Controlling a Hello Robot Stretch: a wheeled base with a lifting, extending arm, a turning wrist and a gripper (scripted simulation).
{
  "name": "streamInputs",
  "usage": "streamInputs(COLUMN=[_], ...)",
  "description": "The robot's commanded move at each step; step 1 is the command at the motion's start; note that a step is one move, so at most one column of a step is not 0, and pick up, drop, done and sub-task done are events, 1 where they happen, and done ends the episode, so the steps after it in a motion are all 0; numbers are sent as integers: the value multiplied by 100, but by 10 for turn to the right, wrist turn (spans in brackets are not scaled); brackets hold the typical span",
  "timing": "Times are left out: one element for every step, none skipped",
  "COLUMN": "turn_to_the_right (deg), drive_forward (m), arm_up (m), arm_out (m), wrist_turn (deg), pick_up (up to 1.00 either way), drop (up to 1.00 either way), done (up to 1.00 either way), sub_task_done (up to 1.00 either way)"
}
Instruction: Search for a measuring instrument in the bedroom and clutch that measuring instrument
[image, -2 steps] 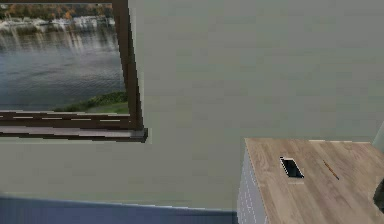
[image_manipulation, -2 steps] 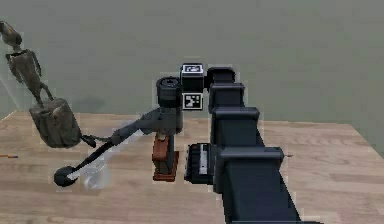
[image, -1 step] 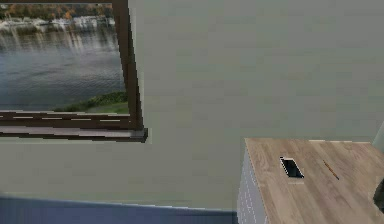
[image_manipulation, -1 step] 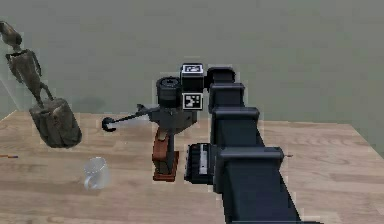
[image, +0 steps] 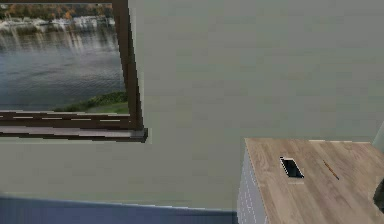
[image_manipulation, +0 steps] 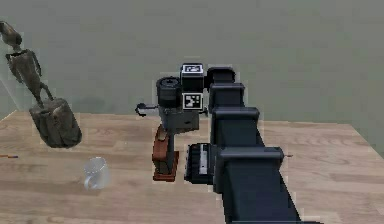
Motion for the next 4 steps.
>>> streamInputs(turn_to_the_right=[0,0,0,0], drive_forward=[0,0,0,0], arm_up=[-22,0,10,0], arm_out=[0,0,0,0], wrist_turn=[0,0,0,0], pick_up=[0,100,0,0], drop=[0,0,0,0], done=[0,0,0,100], sub_task_done=[0,0,0,0])
